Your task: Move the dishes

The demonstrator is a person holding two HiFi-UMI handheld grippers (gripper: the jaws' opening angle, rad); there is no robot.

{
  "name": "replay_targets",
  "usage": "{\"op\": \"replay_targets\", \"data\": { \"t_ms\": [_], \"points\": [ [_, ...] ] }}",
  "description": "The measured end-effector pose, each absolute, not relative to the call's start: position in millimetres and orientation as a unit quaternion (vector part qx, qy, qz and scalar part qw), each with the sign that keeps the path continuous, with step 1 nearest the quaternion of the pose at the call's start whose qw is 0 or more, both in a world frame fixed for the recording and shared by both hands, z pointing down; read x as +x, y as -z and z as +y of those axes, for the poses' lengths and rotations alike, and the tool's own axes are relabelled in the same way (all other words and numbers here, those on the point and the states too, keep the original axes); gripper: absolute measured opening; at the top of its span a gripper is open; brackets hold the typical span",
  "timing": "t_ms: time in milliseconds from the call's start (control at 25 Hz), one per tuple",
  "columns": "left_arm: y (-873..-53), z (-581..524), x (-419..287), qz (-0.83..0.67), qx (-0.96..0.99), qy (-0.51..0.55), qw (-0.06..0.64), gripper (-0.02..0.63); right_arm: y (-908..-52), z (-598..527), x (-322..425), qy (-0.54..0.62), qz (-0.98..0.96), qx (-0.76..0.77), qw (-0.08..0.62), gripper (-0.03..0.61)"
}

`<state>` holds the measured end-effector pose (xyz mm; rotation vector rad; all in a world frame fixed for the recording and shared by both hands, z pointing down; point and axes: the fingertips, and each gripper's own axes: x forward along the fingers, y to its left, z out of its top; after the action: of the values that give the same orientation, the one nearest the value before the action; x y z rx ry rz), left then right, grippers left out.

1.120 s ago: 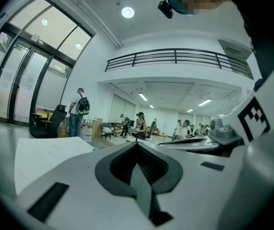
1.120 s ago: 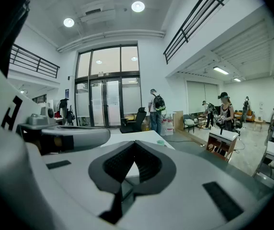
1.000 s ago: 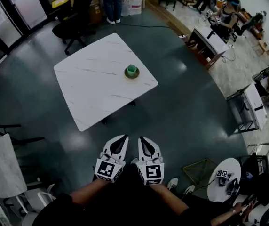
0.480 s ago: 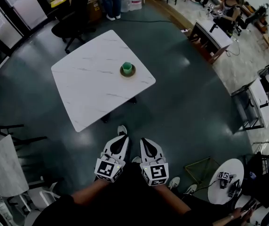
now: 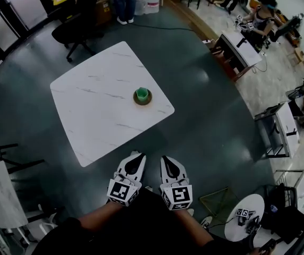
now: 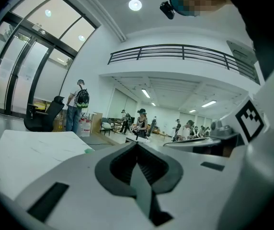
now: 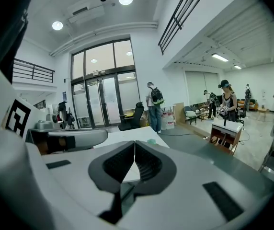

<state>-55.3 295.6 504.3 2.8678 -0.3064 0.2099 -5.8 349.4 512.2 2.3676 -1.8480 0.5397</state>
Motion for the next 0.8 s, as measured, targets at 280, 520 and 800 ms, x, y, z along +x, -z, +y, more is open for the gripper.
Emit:
{"op": "replay_targets", "data": {
  "t_ms": [280, 520, 800],
  "points": [
    [-513, 214, -24, -0.099, 0.983, -0.074, 0.138, 0.017, -516, 262, 29, -0.193, -0.605, 0.770, 0.068, 0.017],
    [-523, 151, -15, -0.098, 0.981, -0.076, 0.152, 0.017, -526, 208, 53, -0.215, -0.588, 0.777, 0.069, 0.017],
    [-528, 106, -8, -0.108, 0.974, -0.073, 0.188, 0.017, -540, 176, 73, -0.249, -0.578, 0.774, 0.073, 0.017]
  ]
}}
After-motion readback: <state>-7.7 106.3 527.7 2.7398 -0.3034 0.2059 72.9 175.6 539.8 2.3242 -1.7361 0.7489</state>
